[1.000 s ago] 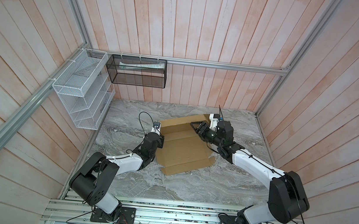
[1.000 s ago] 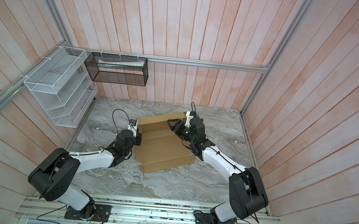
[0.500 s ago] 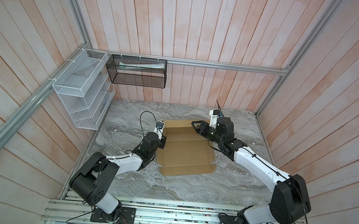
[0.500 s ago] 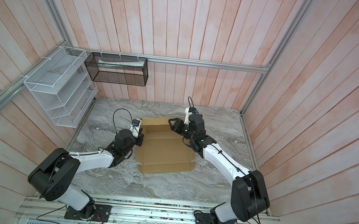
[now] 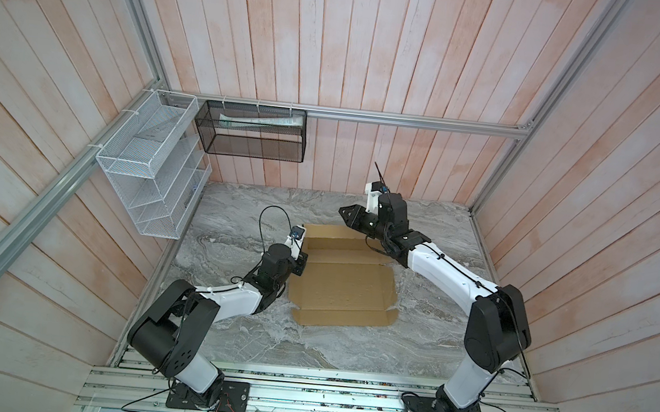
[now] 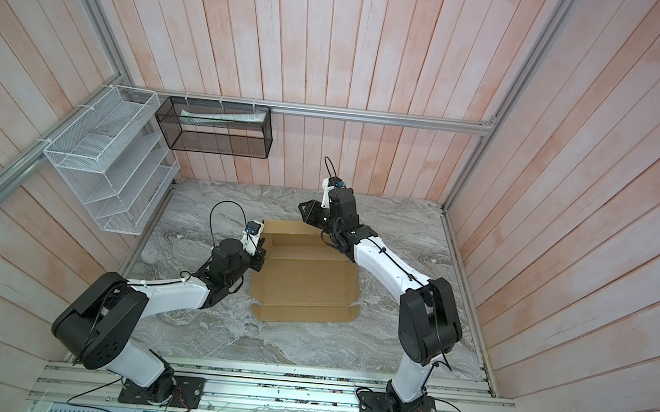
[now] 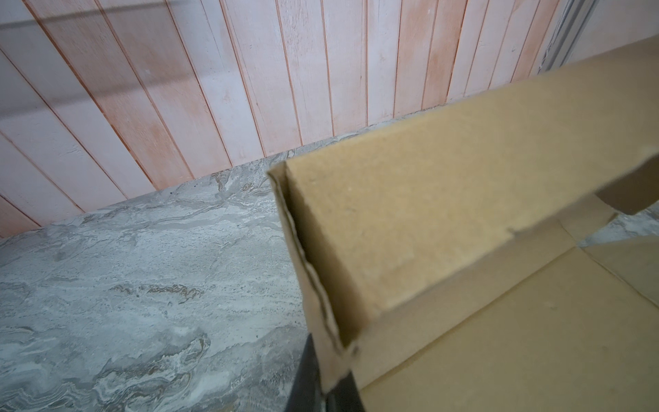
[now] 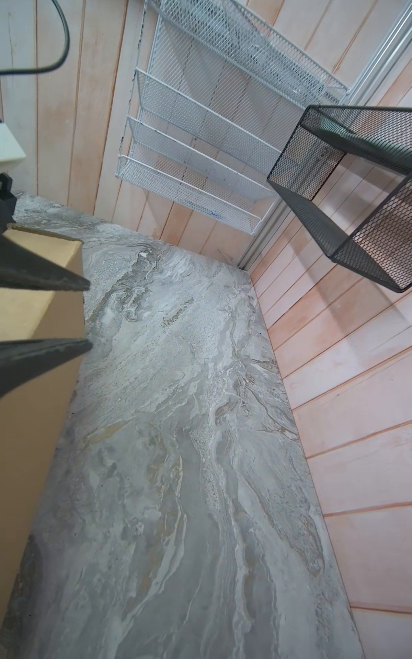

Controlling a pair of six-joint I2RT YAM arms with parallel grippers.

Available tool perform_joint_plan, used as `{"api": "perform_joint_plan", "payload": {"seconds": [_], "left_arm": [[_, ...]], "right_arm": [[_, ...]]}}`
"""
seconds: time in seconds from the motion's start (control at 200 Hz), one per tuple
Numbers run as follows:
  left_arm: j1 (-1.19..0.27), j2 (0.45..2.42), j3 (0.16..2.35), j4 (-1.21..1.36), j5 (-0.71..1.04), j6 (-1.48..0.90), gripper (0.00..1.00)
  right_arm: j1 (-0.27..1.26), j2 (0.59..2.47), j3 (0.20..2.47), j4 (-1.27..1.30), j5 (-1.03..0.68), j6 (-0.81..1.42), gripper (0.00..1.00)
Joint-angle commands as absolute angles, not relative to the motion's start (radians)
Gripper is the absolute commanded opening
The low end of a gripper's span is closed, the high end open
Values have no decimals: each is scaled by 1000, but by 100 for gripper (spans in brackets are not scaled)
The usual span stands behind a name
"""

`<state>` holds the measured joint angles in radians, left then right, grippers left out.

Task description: Fold the paper box

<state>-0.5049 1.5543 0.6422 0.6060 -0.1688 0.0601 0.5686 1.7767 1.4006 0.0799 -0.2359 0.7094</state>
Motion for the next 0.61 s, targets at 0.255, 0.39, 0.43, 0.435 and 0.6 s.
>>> {"api": "perform_joint_plan", "payload": {"seconds": [0.255, 0.39, 0.43, 0.435, 0.6], "left_arm": [[-502, 1592, 642, 626, -207, 36, 0], [-502, 1607, 647, 626, -225, 19, 0], [-503, 1613, 648, 626, -230, 18, 0], [-503, 1613, 648, 626, -230, 17, 0], [-503, 1631, 656, 623, -238, 8, 0]], "right_arm": [[607, 1818, 1399, 102, -182, 724, 21], [620, 1814, 1370, 126, -160, 737, 20], [620, 1813, 1365, 130, -157, 742, 20], [620, 1813, 1365, 131, -157, 742, 19], [624, 1815, 1344, 148, -150, 755, 19]]}}
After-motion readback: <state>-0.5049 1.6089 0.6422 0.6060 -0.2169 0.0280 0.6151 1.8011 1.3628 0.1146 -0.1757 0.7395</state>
